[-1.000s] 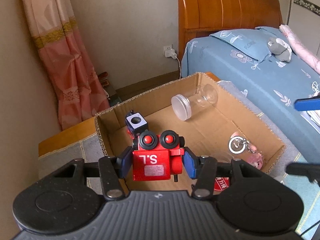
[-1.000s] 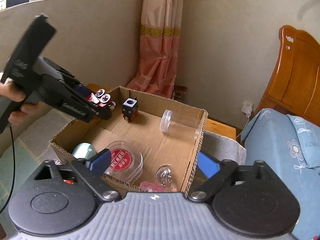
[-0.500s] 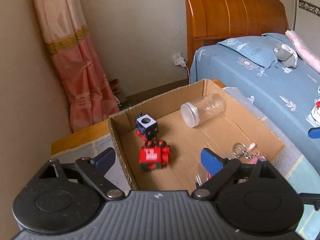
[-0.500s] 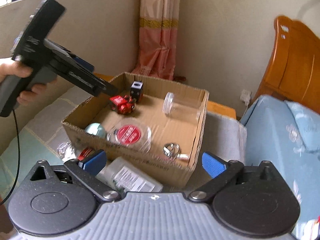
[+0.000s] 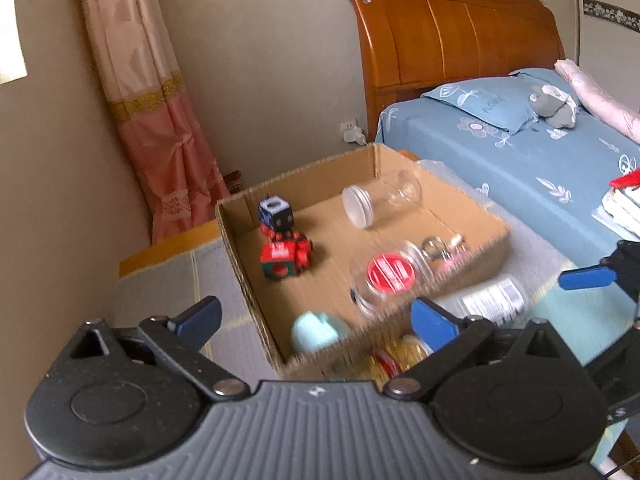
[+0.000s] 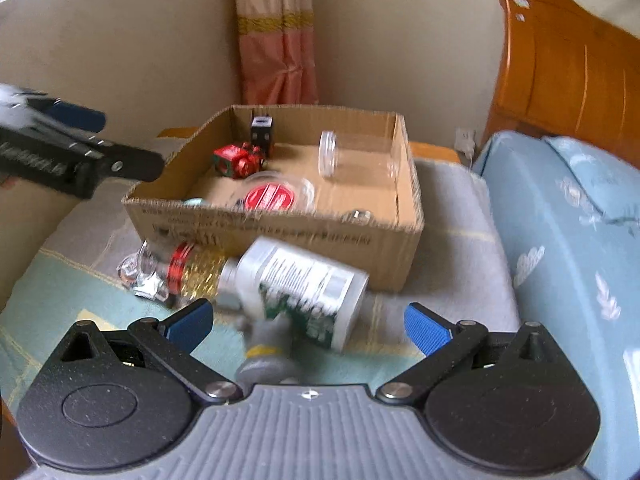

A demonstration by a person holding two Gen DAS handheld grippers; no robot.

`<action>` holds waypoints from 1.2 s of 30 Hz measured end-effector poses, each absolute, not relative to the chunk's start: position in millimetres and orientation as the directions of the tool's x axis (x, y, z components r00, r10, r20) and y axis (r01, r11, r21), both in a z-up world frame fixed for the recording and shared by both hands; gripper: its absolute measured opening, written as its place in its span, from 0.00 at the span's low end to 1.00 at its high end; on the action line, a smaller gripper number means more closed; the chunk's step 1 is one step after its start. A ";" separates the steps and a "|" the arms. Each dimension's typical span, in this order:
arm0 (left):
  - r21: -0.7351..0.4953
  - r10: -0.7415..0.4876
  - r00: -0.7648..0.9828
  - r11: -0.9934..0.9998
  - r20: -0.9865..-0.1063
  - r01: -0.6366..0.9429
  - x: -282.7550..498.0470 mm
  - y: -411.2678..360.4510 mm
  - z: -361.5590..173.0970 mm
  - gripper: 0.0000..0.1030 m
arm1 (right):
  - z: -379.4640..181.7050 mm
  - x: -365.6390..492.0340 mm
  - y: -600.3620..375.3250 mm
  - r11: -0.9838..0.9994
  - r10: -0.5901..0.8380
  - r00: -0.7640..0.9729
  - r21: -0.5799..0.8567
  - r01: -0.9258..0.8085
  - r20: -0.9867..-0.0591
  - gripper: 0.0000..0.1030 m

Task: Organize rigid objects
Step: 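Return both tools toward the remaining items on the bed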

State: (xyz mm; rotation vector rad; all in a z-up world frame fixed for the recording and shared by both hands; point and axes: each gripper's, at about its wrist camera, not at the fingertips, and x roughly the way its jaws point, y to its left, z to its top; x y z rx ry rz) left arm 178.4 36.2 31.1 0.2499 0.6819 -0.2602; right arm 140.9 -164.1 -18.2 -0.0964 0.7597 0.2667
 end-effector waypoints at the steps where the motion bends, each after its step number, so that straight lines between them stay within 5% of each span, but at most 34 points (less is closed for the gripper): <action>1: 0.143 -0.151 0.750 0.939 -0.645 0.312 172.2 36.3 28.3 0.98 | -22.4 137.4 -162.0 0.964 0.202 0.693 0.014 -0.267 -0.692 1.00; 36: 0.048 -0.091 0.713 0.984 -0.695 0.173 115.0 48.7 -28.8 0.98 | -80.3 104.0 -204.0 0.990 0.126 0.656 0.050 -0.133 -0.744 1.00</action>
